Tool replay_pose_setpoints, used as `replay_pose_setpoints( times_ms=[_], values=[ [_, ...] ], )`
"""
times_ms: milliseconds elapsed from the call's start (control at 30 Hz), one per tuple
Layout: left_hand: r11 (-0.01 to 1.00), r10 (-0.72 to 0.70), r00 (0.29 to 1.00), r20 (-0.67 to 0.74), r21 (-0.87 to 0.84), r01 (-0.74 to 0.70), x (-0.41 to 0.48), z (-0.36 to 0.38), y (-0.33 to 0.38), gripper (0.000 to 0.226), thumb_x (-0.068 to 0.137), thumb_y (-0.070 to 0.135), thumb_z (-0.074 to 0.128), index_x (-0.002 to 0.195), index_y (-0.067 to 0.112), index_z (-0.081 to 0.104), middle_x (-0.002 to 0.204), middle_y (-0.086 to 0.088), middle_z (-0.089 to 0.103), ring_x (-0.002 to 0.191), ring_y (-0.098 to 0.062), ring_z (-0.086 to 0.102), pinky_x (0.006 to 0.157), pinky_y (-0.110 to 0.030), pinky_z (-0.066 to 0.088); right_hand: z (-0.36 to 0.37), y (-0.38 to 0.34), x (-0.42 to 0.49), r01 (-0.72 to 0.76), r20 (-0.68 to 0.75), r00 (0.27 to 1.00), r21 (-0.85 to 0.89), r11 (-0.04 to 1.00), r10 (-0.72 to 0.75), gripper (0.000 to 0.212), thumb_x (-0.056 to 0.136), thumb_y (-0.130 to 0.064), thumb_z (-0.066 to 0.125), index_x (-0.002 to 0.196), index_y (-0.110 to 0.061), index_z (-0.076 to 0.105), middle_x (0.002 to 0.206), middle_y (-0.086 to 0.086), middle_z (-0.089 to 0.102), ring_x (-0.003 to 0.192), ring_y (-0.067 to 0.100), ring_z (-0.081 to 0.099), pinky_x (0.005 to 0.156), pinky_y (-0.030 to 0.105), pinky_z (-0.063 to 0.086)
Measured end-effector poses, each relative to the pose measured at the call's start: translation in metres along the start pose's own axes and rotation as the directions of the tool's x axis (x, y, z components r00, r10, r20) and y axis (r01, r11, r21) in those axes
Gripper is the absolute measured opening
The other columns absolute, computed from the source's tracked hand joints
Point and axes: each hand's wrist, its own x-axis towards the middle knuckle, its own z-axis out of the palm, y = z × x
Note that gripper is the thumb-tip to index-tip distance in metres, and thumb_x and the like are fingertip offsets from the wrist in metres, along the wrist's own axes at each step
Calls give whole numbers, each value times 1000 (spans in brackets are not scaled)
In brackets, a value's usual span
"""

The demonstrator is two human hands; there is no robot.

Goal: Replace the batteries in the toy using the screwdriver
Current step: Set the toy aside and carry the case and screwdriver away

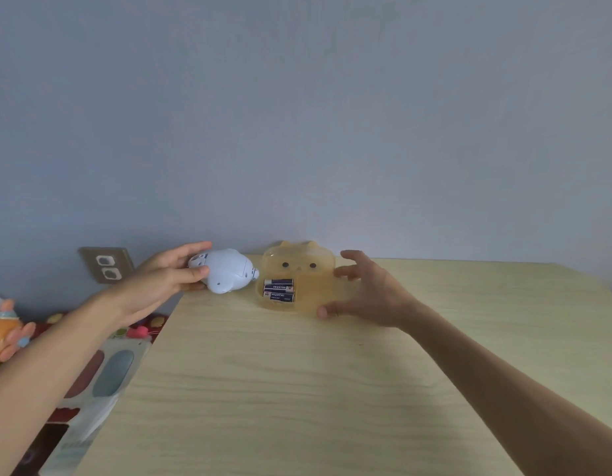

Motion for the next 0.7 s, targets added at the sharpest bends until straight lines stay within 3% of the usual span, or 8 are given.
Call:
replay_pose_setpoints(
  times_ms=[100,200,333,400,467,533,600,700],
  values=[
    [999,4,1000,20,-45,-3,1,-3,-2,62,95,12,69,154,19,52,145,-7,66,127,-20,70,109,-39,53,8,3,6,15,-58,998,35,999,-13,132,45,-62,95,155,-31,28,131,-16,65,135,18,52,116,44,40],
    [998,2,1000,31,-61,0,1,-5,-4,76,83,22,84,153,18,53,146,-6,67,126,-19,71,104,-34,60,7,5,6,31,-73,997,71,997,-26,121,56,-51,98,154,-30,32,119,-21,70,130,16,54,116,42,39],
    [999,8,1000,21,-49,-7,0,-6,-1,114,48,53,102,148,20,59,141,-1,71,126,-17,70,111,-39,49,8,4,6,39,-81,996,83,996,-32,123,55,-55,96,155,-32,29,119,-19,72,131,17,53,118,45,36],
    [999,31,999,-16,29,-31,-3,-6,7,104,52,56,98,145,25,62,144,4,69,129,-11,67,118,-40,43,10,3,6,50,-87,995,74,996,-44,121,54,-57,95,154,-32,30,117,-20,69,130,16,54,118,47,35],
    [976,91,992,-88,208,-71,-5,-2,23,78,70,52,84,142,32,63,145,11,65,136,-5,59,124,-41,36,10,2,4,71,-97,993,56,996,-66,112,58,-55,95,150,-33,33,116,-20,68,124,15,57,116,47,37],
    [885,221,966,-133,444,-142,-2,13,44,57,86,47,75,140,35,64,146,18,61,139,-4,50,124,-40,32,10,3,2,105,-103,989,22,994,-102,97,62,-55,93,141,-38,40,116,-18,69,117,15,59,112,48,40],
    [682,403,913,-59,685,-256,11,38,63,46,91,49,67,135,33,68,140,19,66,137,-8,51,123,-43,30,10,4,0,137,-107,985,-24,990,-139,77,65,-59,89,129,-43,50,115,-18,70,115,14,60,110,49,42],
    [320,377,914,151,905,-282,44,80,78,38,99,50,60,128,30,72,127,14,74,131,-16,58,114,-43,26,9,3,-3,134,-114,983,-70,989,-141,52,70,-61,85,114,-39,67,116,-16,69,117,12,57,112,46,40]
  ],
)
